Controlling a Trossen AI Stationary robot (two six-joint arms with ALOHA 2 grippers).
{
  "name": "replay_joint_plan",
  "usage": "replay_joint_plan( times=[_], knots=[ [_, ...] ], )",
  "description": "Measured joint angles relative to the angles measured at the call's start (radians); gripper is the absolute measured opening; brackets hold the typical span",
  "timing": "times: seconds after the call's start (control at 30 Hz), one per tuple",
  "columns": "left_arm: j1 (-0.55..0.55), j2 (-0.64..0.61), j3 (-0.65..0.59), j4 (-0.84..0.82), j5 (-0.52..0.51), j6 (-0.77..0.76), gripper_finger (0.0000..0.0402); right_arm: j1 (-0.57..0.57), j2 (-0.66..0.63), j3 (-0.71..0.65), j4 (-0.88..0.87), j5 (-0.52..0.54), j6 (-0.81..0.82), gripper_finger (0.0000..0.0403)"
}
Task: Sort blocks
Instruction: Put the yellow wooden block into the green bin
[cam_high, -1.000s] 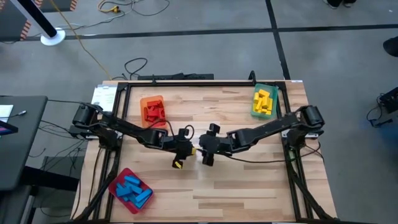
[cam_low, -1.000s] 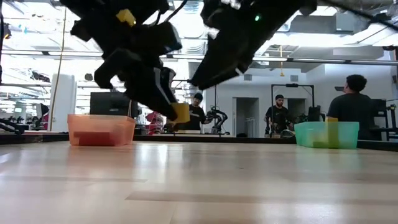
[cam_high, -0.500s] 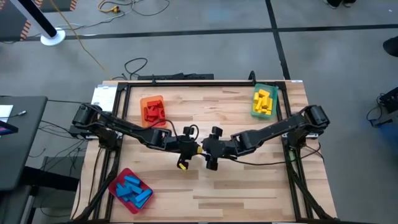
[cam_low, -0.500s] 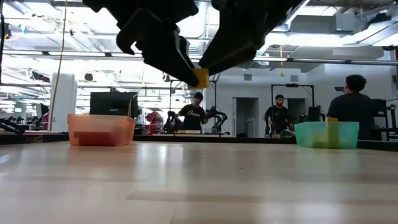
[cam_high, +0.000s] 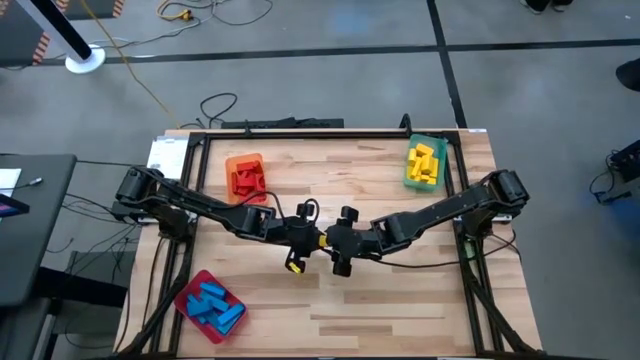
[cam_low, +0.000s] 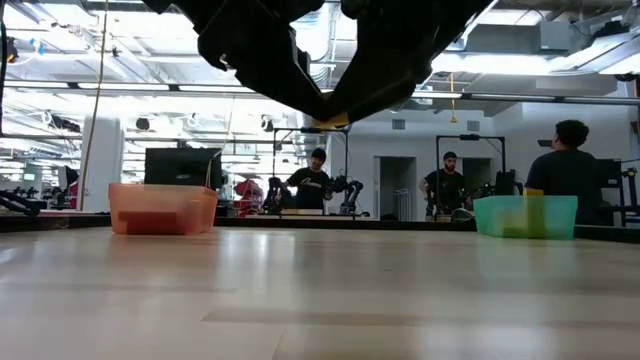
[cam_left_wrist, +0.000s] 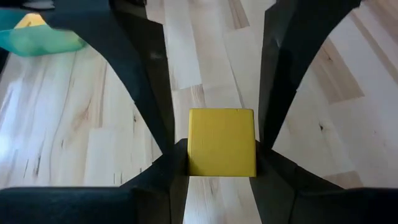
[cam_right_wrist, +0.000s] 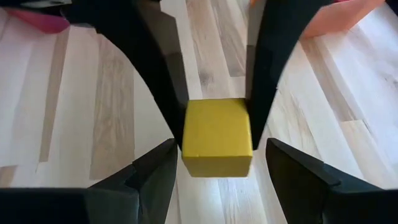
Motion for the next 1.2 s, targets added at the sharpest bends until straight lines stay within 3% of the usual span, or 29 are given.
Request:
replay_joint_plan(
  times=[0.47, 0.93, 1.2],
  knots=[
    [0.0, 0.0, 0.0, -0.024, 0.033, -0.029, 0.0132, 0.0, 0.0, 0.0, 0.006, 0.02, 0.0, 0.0254],
    [0.01, 0.0, 0.0, -0.023, 0.064, -0.093, 0.0132, 0.008, 0.0, 0.0, 0.005, 0.042, -0.022, 0.0124],
    [0.01, 0.0, 0.0, -0.039, 0.079, -0.108, 0.015, 0.015, 0.001, 0.0, 0.005, 0.059, -0.024, 0.0121]
  ],
)
